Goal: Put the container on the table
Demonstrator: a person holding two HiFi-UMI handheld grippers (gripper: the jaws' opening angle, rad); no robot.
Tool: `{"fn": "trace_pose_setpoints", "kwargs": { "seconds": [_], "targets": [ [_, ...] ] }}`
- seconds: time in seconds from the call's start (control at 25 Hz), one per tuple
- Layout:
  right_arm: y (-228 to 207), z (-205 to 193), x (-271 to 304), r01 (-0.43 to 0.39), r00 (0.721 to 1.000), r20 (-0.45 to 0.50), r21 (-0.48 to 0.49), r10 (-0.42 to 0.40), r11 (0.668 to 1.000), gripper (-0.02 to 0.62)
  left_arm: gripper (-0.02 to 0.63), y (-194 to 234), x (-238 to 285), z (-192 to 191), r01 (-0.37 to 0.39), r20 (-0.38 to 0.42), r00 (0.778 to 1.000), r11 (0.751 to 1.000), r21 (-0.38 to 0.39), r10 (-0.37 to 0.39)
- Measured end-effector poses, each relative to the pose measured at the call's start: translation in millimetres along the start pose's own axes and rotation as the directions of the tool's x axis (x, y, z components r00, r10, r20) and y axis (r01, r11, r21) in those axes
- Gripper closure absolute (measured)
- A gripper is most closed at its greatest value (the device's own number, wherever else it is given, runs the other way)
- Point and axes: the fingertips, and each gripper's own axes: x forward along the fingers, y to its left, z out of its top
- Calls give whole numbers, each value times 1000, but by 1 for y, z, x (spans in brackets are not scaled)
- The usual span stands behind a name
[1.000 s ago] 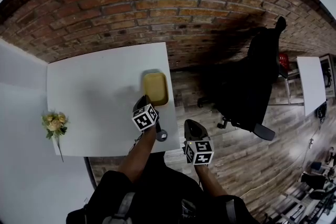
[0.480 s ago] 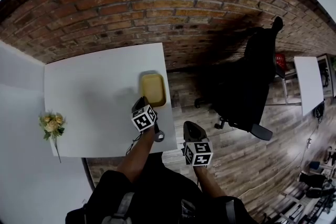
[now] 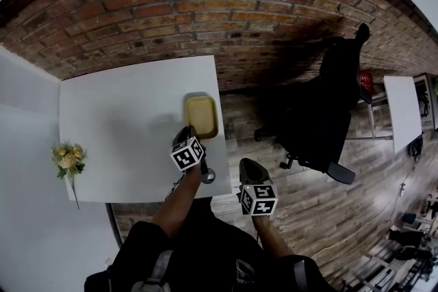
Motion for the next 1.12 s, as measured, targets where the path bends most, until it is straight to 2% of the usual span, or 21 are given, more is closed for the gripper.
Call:
{"fn": "trace_pose_setpoints", "kwargs": {
  "seconds": [0.2,0.4,0.6,0.68,0.8,0.88,1.12],
  "targets": [
    [7,0,0,-16,1000,11,-9,16,1000,571,525,5,-16,5,11,34,999,1000,29,-12],
    [16,5,-8,-39,998,50,-17,40,999,571,524,5,-47,17,31,120,992,998,59,-38],
    [35,5,-24,-81,992,95,-47,86,996,571,525,5,-90,22,37,195,979,990,136,-64],
    [50,4,-35,-117,986,114,-70,124,991,571,525,9,-111,22,33,223,973,987,157,-68],
    [70,0,-55,-167,972,147,-108,182,980,572,528,13,-145,17,45,240,968,988,146,-80],
    [84,-3,-67,-190,964,164,-133,211,973,572,551,17,-170,16,47,255,963,987,153,-86],
    [122,-12,-101,-252,934,206,-203,293,946,572,581,14,-246,20,46,331,933,963,267,-137]
  ]
}}
